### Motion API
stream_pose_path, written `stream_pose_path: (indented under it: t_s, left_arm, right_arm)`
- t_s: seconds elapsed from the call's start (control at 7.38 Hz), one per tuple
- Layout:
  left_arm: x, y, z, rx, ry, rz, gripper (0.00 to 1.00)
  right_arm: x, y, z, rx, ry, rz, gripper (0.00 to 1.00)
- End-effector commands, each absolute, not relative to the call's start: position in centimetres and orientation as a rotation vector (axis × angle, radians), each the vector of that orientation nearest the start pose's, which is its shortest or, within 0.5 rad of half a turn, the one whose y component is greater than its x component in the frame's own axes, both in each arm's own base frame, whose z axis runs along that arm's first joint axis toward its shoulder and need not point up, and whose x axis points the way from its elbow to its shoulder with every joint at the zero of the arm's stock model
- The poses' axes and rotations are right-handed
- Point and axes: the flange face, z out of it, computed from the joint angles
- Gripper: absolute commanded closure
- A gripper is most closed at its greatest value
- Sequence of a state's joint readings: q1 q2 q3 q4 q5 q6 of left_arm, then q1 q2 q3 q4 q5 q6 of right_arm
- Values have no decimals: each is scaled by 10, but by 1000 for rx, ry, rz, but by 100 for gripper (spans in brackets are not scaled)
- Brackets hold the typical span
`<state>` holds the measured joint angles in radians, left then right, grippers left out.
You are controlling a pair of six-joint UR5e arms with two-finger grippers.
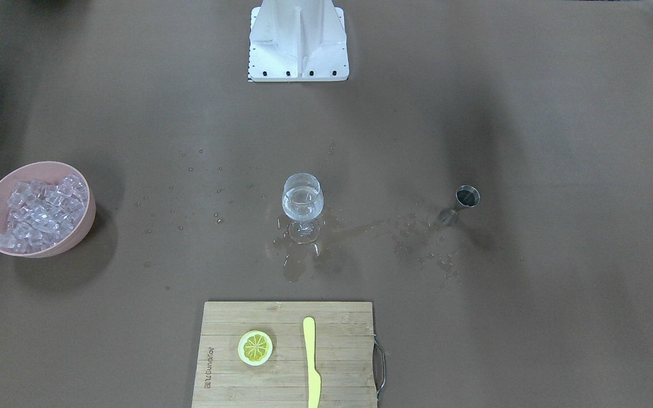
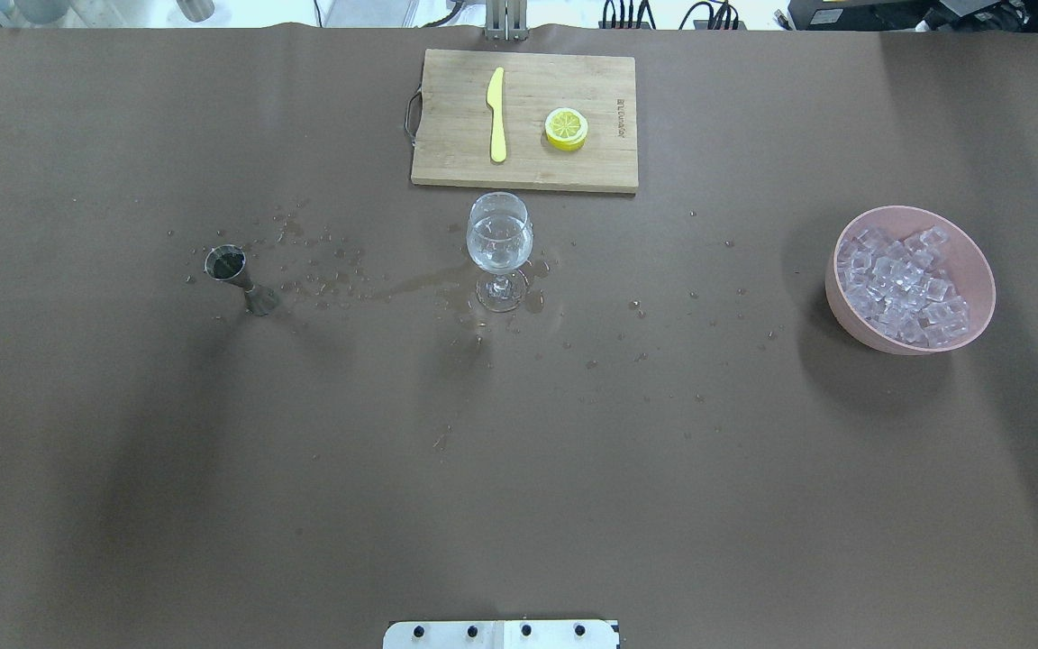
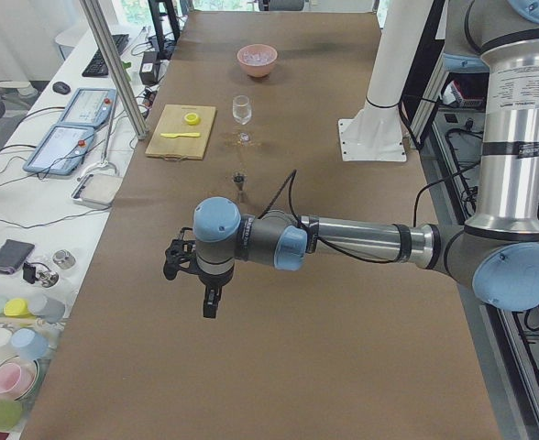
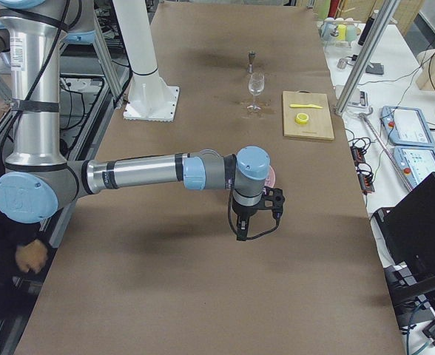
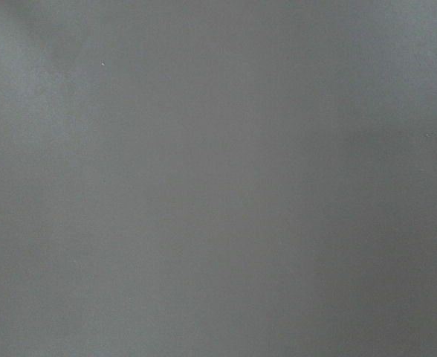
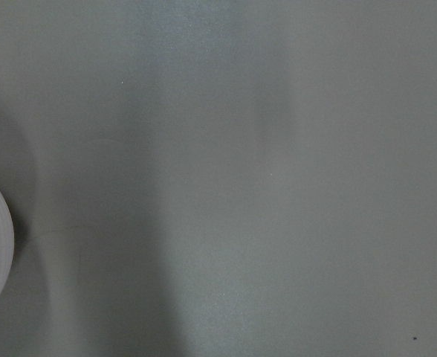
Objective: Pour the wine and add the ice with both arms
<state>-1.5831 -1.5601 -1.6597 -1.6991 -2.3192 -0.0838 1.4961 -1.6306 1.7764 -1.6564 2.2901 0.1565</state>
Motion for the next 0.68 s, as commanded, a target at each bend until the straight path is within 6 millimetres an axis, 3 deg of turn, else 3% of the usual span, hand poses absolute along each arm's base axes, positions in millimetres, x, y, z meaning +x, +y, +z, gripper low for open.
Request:
stream_pose_path:
  t_s: [0.0,0.54]
  left_arm:
    - [-72,-499,608,171,752,-13,2]
    - [-68,-503,603,201,757,9,2]
  right_arm:
    - [33,-471,598,-23,-720,55,0]
    - [33,-471,596,-19,-720,54,0]
